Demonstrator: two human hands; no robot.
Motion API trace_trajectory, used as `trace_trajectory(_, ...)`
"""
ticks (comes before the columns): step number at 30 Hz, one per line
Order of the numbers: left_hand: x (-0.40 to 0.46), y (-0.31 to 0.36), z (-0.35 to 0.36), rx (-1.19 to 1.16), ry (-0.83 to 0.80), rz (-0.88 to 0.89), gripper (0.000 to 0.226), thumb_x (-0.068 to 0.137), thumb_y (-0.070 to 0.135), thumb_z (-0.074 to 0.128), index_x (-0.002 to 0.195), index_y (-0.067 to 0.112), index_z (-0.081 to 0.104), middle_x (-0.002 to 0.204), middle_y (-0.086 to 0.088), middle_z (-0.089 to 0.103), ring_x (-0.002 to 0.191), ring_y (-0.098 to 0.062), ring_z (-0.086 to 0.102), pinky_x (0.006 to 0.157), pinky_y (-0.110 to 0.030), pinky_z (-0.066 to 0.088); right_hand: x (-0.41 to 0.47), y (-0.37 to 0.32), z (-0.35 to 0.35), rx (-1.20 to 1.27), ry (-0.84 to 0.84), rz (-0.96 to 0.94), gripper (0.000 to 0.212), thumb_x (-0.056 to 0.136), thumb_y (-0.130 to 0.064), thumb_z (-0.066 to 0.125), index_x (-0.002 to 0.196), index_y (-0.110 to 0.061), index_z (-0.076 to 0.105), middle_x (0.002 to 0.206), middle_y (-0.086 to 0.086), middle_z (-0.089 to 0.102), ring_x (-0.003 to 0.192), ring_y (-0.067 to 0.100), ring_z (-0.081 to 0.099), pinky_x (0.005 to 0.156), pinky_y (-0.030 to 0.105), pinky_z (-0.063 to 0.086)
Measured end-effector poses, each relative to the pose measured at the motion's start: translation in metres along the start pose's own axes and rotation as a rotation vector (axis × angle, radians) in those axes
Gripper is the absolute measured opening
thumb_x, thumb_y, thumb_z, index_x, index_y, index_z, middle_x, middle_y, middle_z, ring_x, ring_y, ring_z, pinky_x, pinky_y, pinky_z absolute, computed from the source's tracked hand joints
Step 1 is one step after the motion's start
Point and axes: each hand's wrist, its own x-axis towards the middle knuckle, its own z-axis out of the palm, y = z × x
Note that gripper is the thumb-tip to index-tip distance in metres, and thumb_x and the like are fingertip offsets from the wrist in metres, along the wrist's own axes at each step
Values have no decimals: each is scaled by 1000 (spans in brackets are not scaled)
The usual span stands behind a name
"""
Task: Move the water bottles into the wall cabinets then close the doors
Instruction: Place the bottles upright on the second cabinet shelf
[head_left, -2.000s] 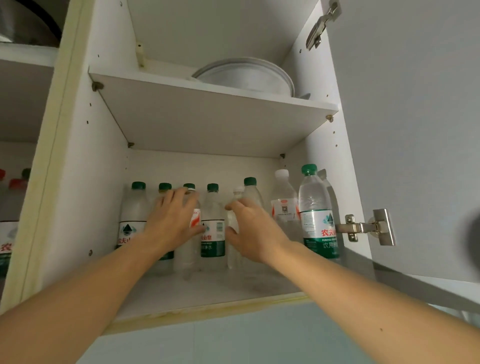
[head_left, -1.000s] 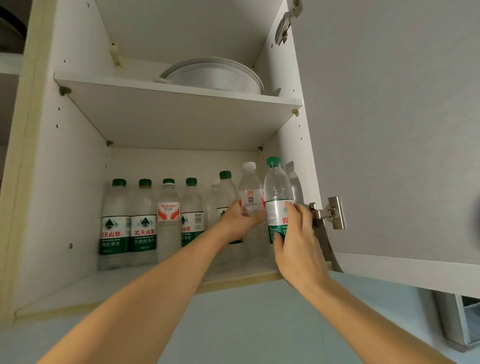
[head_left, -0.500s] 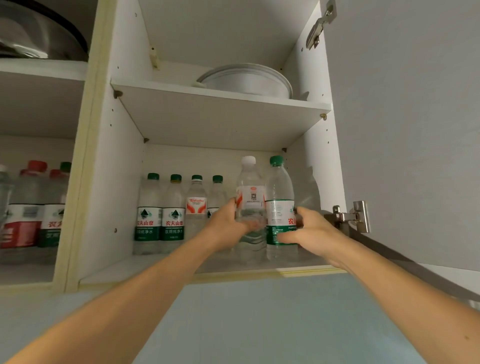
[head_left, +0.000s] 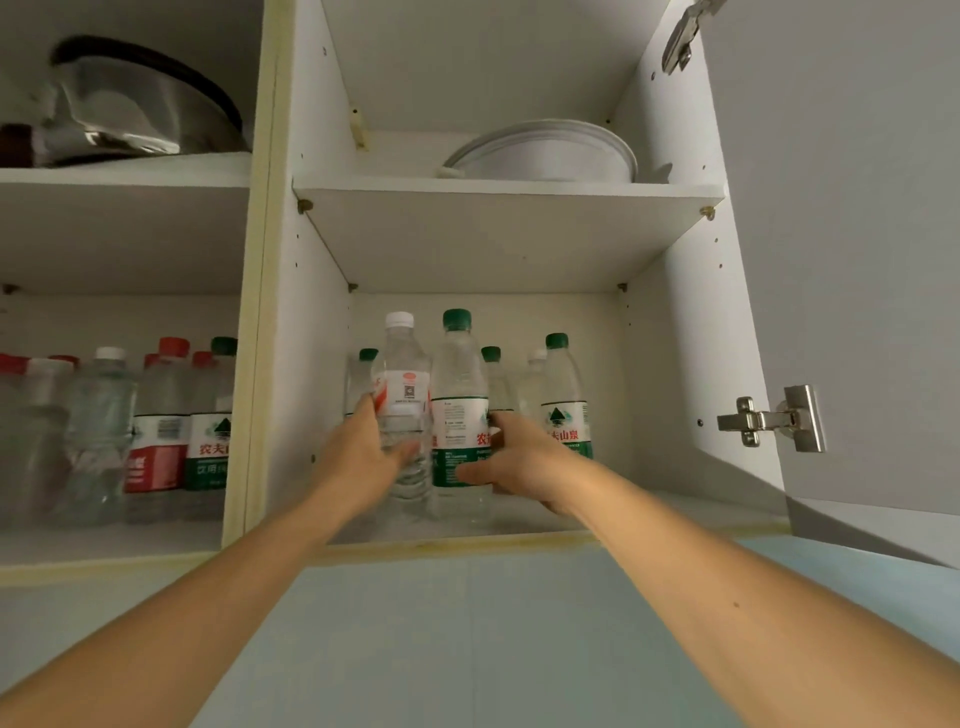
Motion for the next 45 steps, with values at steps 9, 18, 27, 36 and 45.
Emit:
trace_trajectory(9,-15,-11,-5,351,223,109,80,93,19,69,155,14,18,150,-14,37,130,-33,47,103,-49,49,11,-18,25,24,-104,-27,52,89,-15,75,134,-27,52,110,-13,65,96,7,62,92,33,55)
trace_trajectory(18,4,57,39,352,235,703,66,93,22,67,151,15,36,151,-1,31,130,-16,43,102,-22,41,8,14,-66,-360,512,-127,47,92,-31,73,134,-13,59,130,5,63,110,17,62,92,28,49)
trace_trajectory(27,87,71,125,483,53,465,79,87,6,71,152,21,28,150,-4,24,135,-24,37,96,-32,51,41,57,-109,-347,315,156,116,77,-47,85,160,-16,10,153,13,45,130,31,53,97,38,50)
trace_trajectory(36,151,51,152,861,-74,387,122,71,60,81,156,28,0,156,-17,21,144,-37,22,117,-53,24,53,66,-123,-178,165,233,72,77,-21,88,132,-17,43,125,9,62,109,29,65,85,50,62)
trace_trajectory(45,166,47,177,905,-181,381,116,71,85,61,154,49,-11,162,-18,26,153,-36,12,117,-64,-10,59,69,-135,-303,215,391,72,87,-18,80,141,-3,35,132,19,58,118,35,60,97,50,55)
